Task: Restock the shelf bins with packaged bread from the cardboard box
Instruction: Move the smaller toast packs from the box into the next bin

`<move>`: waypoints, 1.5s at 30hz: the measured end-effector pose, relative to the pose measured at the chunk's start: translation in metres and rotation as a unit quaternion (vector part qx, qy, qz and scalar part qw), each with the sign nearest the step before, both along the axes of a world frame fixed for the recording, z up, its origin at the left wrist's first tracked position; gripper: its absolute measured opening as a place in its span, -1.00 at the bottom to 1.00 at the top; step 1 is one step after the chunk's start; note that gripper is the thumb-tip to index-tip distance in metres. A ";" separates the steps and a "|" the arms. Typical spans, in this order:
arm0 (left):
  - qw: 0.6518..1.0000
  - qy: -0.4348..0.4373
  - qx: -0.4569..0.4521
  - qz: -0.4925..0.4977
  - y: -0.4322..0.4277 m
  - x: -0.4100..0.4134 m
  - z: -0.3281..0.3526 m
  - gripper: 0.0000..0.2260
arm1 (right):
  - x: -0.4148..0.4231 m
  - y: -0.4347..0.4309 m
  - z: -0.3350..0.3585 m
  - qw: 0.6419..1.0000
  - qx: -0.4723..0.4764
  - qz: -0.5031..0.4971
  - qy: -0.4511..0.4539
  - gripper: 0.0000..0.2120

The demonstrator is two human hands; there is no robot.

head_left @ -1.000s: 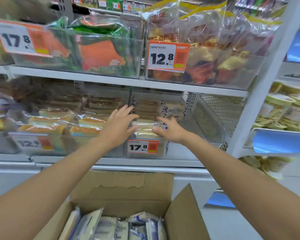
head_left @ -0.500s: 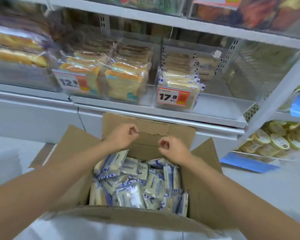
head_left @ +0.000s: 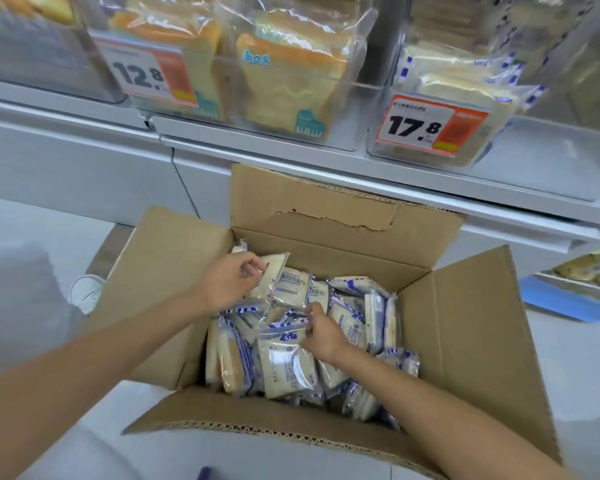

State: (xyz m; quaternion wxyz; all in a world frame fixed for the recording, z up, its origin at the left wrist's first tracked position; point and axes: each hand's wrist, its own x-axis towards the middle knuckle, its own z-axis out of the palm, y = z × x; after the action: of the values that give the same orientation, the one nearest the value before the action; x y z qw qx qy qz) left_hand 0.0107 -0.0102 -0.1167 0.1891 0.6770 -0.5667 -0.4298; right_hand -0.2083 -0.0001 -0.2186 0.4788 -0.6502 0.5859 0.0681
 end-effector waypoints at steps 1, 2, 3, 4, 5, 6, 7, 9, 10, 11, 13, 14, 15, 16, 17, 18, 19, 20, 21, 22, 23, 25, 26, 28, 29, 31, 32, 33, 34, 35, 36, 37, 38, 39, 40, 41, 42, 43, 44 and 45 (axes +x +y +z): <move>1.000 0.005 0.002 0.006 0.001 -0.002 -0.001 -0.89 | -0.002 0.001 0.005 0.998 0.007 -0.040 -0.046 -0.52; 1.000 0.012 -0.001 0.012 0.001 -0.005 0.000 -0.88 | -0.005 -0.002 0.014 0.994 0.001 -0.073 -0.085 -0.52; 1.000 0.014 -0.010 0.020 0.000 -0.007 0.001 -0.88 | -0.009 -0.009 0.025 0.988 -0.016 -0.102 -0.116 -0.48; 0.999 0.016 -0.024 0.026 -0.002 -0.010 0.003 -0.89 | -0.012 -0.018 0.041 0.981 -0.039 -0.123 -0.142 -0.42; 0.999 0.020 -0.034 0.022 -0.005 -0.015 0.006 -0.85 | -0.016 -0.028 0.057 0.974 -0.056 -0.137 -0.169 -0.37; 0.999 0.028 -0.038 0.005 -0.008 -0.022 0.012 -0.70 | -0.020 -0.036 0.073 0.969 -0.065 -0.140 -0.194 -0.33; 0.999 0.041 -0.020 -0.023 -0.012 -0.029 0.017 -0.48 | -0.023 -0.045 0.089 0.964 -0.071 -0.134 -0.218 -0.32; 0.995 0.049 0.042 -0.077 -0.018 -0.046 0.028 -0.18 | -0.029 -0.059 0.117 0.958 -0.083 -0.113 -0.249 -0.38; 0.993 0.045 0.057 -0.094 -0.019 -0.051 0.032 -0.21 | -0.032 -0.066 0.127 0.955 -0.085 -0.109 -0.262 -0.40; 0.992 0.045 0.060 -0.100 -0.021 -0.051 0.033 -0.38 | -0.037 -0.070 0.134 0.952 -0.082 -0.112 -0.271 -0.41; 0.994 0.078 0.046 -0.068 -0.019 -0.044 0.030 -0.77 | -0.050 -0.071 0.135 0.956 -0.080 -0.120 -0.256 -0.43; 0.993 0.100 0.043 -0.042 -0.017 -0.036 0.026 -0.83 | -0.058 -0.069 0.129 0.962 -0.079 -0.115 -0.232 -0.44; 0.991 0.121 0.045 -0.015 -0.013 -0.028 0.022 -0.83 | -0.065 -0.066 0.118 0.972 -0.074 -0.103 -0.199 -0.46; 0.989 0.138 0.048 0.007 -0.009 -0.021 0.019 -0.81 | -0.071 -0.061 0.103 0.982 -0.063 -0.082 -0.158 -0.48; 0.986 0.156 0.049 0.030 -0.006 -0.016 0.016 -0.78 | -0.075 -0.058 0.086 0.991 -0.046 -0.056 -0.114 -0.50; 0.981 0.180 0.052 0.054 -0.003 -0.011 0.014 -0.75 | -0.077 -0.055 0.069 0.997 -0.028 -0.028 -0.069 -0.51; 0.974 0.203 0.058 0.079 -0.001 -0.007 0.010 -0.72 | -0.077 -0.053 0.053 1.000 -0.011 0.001 -0.028 -0.47; 0.968 0.220 0.067 0.100 0.001 -0.004 0.009 -0.71 | -0.075 -0.050 0.039 1.000 0.002 0.027 0.011 -0.39; 0.965 0.226 0.072 0.115 0.003 -0.002 0.007 -0.71 | -0.072 -0.047 0.027 0.998 0.015 0.049 0.047 -0.29; 0.963 0.226 0.075 0.126 0.004 0.001 0.005 -0.72 | -0.068 -0.043 0.016 0.995 0.026 0.071 0.071 -0.20; 0.962 0.228 0.076 0.131 0.005 0.003 0.003 -0.73 | -0.063 -0.037 0.009 0.992 0.039 0.094 0.077 -0.16; 0.960 0.230 0.077 0.141 0.006 0.006 0.002 -0.73 | -0.050 -0.024 0.001 0.990 0.056 0.127 0.036 -0.19; 0.959 0.229 0.078 0.147 0.006 0.008 0.000 -0.72 | -0.045 -0.018 -0.002 0.991 0.048 0.129 -0.001 -0.23; 0.958 0.225 0.082 0.156 0.006 0.013 -0.002 -0.69 | -0.041 -0.015 -0.005 0.996 -0.009 0.076 -0.049 -0.31; 0.959 0.223 0.084 0.156 0.006 0.015 -0.003 -0.67 | -0.042 -0.015 -0.007 0.997 -0.045 0.048 -0.040 -0.30; 0.958 0.223 0.088 0.156 0.006 0.017 -0.006 -0.66 | -0.047 -0.017 -0.011 0.996 -0.078 0.035 0.029 -0.24; 0.957 0.225 0.090 0.157 0.006 0.017 -0.007 -0.65 | -0.048 -0.016 -0.013 0.994 -0.075 0.055 0.054 -0.24; 0.956 0.226 0.093 0.160 0.007 0.016 -0.007 -0.65 | -0.048 -0.015 -0.012 0.993 -0.066 0.081 0.058 -0.26; 0.956 0.226 0.093 0.161 0.007 0.016 -0.008 -0.64 | -0.046 -0.012 -0.012 0.992 -0.058 0.102 0.045 -0.29; 0.957 0.223 0.093 0.161 0.007 0.016 -0.008 -0.65 | -0.043 -0.010 -0.012 0.992 -0.060 0.108 0.013 -0.30; 0.958 0.220 0.095 0.158 0.007 0.016 -0.008 -0.65 | -0.040 -0.010 -0.011 0.995 -0.059 0.085 -0.015 -0.29; 0.959 0.217 0.095 0.156 0.008 0.016 -0.008 -0.66 | -0.039 -0.011 -0.011 0.997 -0.061 0.041 -0.030 -0.24; 0.959 0.217 0.094 0.156 0.008 0.016 -0.008 -0.66 | -0.039 -0.012 -0.013 0.998 -0.061 0.008 -0.018 -0.21; 0.959 0.217 0.093 0.158 0.008 0.016 -0.008 -0.66 | -0.039 -0.013 -0.013 0.998 -0.064 0.005 0.016 -0.21; 0.958 0.219 0.093 0.160 0.009 0.015 -0.008 -0.67 | -0.039 -0.013 -0.015 0.996 -0.060 0.030 0.060 -0.25; 0.958 0.218 0.093 0.162 0.010 0.014 -0.008 -0.68 | -0.040 -0.013 -0.018 0.994 -0.054 0.060 0.079 -0.28; 0.958 0.218 0.094 0.162 0.011 0.013 -0.007 -0.69 | -0.041 -0.012 -0.020 0.994 -0.042 0.074 0.072 -0.30; 0.957 0.220 0.096 0.161 0.011 0.013 -0.007 -0.70 | -0.042 -0.011 -0.019 0.996 -0.031 0.067 0.051 -0.32; 0.957 0.222 0.098 0.160 0.012 0.014 -0.007 -0.69 | -0.043 -0.010 -0.020 0.999 -0.028 0.036 0.026 -0.35; 0.957 0.222 0.099 0.158 0.013 0.014 -0.007 -0.68 | -0.044 -0.010 -0.020 0.999 -0.039 0.000 0.012 -0.38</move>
State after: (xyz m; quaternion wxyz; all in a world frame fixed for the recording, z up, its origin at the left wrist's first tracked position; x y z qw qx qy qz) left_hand 0.0252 0.0025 -0.1238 0.3078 0.6605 -0.3507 -0.5882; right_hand -0.2528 -0.0099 -0.2381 0.4459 -0.6676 0.5939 0.0526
